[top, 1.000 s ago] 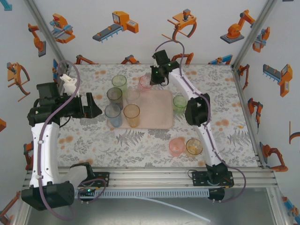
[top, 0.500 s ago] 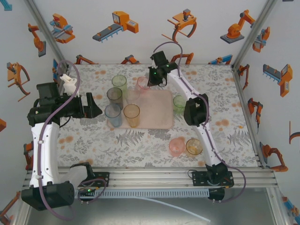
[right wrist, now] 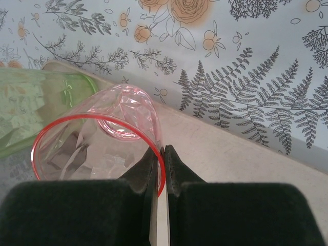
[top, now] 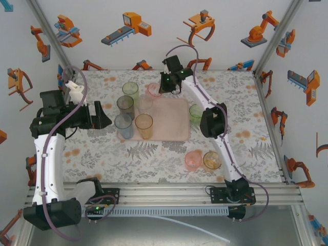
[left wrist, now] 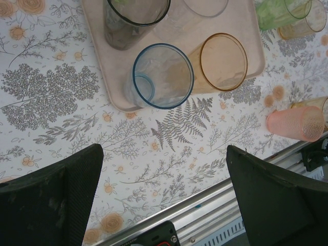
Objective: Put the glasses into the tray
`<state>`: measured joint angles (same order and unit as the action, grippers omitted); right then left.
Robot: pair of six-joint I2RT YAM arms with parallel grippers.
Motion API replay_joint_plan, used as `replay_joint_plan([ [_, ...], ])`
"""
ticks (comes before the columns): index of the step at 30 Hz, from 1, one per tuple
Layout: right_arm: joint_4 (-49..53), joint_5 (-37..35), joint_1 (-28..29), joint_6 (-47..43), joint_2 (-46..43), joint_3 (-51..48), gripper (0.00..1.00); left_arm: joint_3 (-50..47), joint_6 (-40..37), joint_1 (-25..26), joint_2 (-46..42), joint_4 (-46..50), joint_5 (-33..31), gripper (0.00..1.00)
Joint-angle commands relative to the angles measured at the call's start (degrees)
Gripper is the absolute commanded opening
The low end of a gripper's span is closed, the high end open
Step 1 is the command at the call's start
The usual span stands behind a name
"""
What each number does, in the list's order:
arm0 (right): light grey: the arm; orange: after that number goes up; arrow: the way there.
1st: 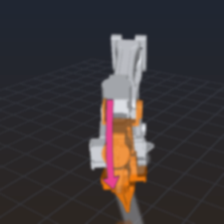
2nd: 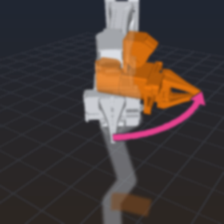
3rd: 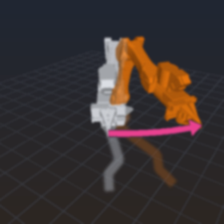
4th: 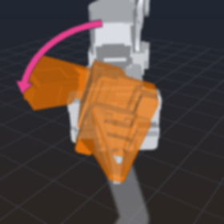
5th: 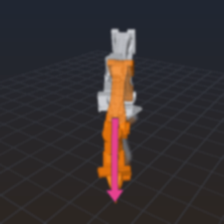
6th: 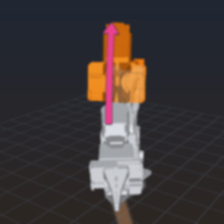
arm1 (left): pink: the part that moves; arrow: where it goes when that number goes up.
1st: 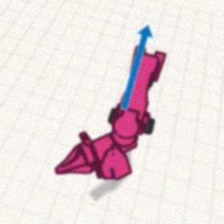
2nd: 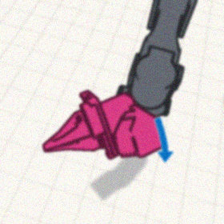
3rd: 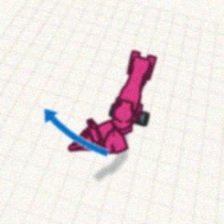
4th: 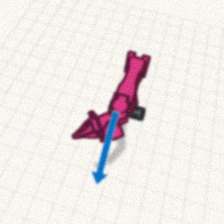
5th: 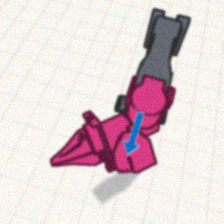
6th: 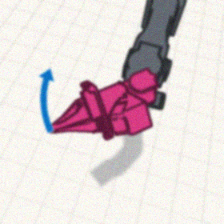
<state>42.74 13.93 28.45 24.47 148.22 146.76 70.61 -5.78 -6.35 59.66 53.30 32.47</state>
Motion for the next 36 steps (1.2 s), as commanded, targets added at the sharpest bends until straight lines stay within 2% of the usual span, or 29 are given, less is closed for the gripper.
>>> replay_joint_plan([
  [1,-0.3,0.7,0.6,0.6,1.0,2.0,0.10,0.9,0.6,0.2,-0.4,-0.9,1.4,0.98],
  [27,1.6,1.1,2.0,0.7,1.7,2.6,0.16,0.4,1.0,0.2,-1.4,-1.7,2.3,0.98],
  [36,1.3,1.6,2.2,0.9,1.9,2.6,0.21,0.3,1.0,0.2,-1.4,-1.7,2.2,0.97],
])
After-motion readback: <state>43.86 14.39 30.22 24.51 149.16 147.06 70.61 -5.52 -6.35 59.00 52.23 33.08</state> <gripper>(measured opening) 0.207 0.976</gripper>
